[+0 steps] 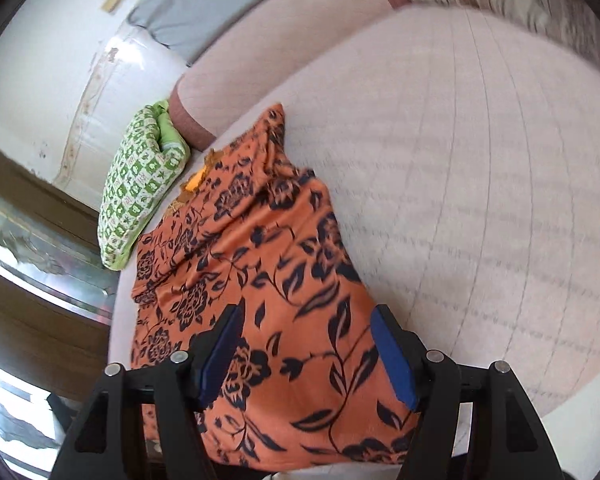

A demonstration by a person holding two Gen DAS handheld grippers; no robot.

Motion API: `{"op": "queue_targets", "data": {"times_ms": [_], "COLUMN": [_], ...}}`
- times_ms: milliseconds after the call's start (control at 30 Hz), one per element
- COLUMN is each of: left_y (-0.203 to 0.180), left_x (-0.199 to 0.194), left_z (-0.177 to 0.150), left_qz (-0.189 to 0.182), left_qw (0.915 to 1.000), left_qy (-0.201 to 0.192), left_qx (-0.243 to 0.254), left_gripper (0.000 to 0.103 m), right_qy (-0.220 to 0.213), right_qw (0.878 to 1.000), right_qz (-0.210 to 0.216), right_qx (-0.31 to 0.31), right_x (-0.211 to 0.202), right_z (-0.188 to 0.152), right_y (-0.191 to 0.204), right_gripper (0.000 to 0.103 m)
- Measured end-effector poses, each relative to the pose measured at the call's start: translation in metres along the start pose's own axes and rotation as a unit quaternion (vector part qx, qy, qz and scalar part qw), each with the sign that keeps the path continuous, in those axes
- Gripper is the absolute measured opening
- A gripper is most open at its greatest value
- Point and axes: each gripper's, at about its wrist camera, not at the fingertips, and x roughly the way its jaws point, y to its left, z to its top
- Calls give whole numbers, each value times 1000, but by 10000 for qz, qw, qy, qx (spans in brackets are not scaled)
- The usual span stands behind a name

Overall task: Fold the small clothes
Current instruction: 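Grasp the blouse hem with both tools and lift it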

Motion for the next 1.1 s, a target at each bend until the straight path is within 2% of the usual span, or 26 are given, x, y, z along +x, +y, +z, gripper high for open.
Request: {"op": "queue_targets", "data": {"times_ms": [67, 133, 200, 300, 433, 533, 600, 633, 667, 733, 767, 800, 833, 867, 967, 1000, 1033, 1067, 1100], "left_y": [-9, -16, -20, -18, -9, -10, -12, -12, -11, -6, -5, -6, -8, -11, -21, -27, -31, -34, -35], "left_x": [11, 22, 33, 36, 36, 33, 32, 32, 33, 37, 36, 35, 33, 33, 37, 36, 36, 37, 38], "left_z": [-1, -3, -4, -4, -3, -4, -4, -4, -4, -4, -4, -4, -4, -5, -9, -11, -12, -13, -13], "left_qz": [-156, -296, -412, -580, -835, -1085, -1016, -1016, -996, -757, -739, -691, -448, -259, -371, -403, -393, -381, -365], "left_qw": [9994, 9980, 9960, 9952, 9935, 9911, 9920, 9919, 9920, 9938, 9942, 9948, 9965, 9972, 9951, 9941, 9931, 9923, 9922], "left_qy": [256, 503, 725, 743, 771, 770, 736, 745, 769, 811, 779, 752, 685, 651, 743, 736, 720, 736, 751], "left_qx": [146, 260, 314, 245, 28, 44, 154, 141, 106, 19, 3, 58, 173, 260, 541, 692, 836, 916, 925], "left_gripper": [74, 59, 51, 50, 42, 33, 33, 33, 33, 47, 48, 53, 66, 68, 66, 56, 46, 41, 34], "right_qy": [96, 218, 282, 380, 420, 522, 797, 954, 994, 939, 926, 927, 934, 939, 896, 873, 854, 832, 842], "right_qw": [9999, 9996, 9991, 9982, 9984, 9981, 9950, 9931, 9934, 9946, 9949, 9950, 9950, 9949, 9954, 9952, 9948, 9943, 9933], "right_qz": [38, -9, -83, -115, 1, 156, 553, 663, 569, 393, 373, 352, 362, 366, 292, 229, 155, 80, -10], "right_qx": [78, 165, 293, 442, 372, 275, 241, 161, -20, -188, -133, -59, 1, 23, -196, -369, -534, -655, -796], "right_x": [3, 7, 10, 14, 20, 23, 31, 37, 40, 40, 41, 42, 42, 42, 44, 44, 44, 44, 46], "right_z": [-2, -3, -3, -2, 0, -2, -6, -9, -12, -14, -14, -13, -13, -13, -16, -18, -19, -19, -21], "right_y": [-4, -11, -20, -32, -34, -27, -20, -14, -7, 0, -1, -3, -4, -5, 2, 7, 11, 14, 17], "right_gripper": [70, 70, 70, 70, 71, 66, 52, 51, 50, 50, 50, 51, 51, 52, 54, 54, 52, 37, 17]}}
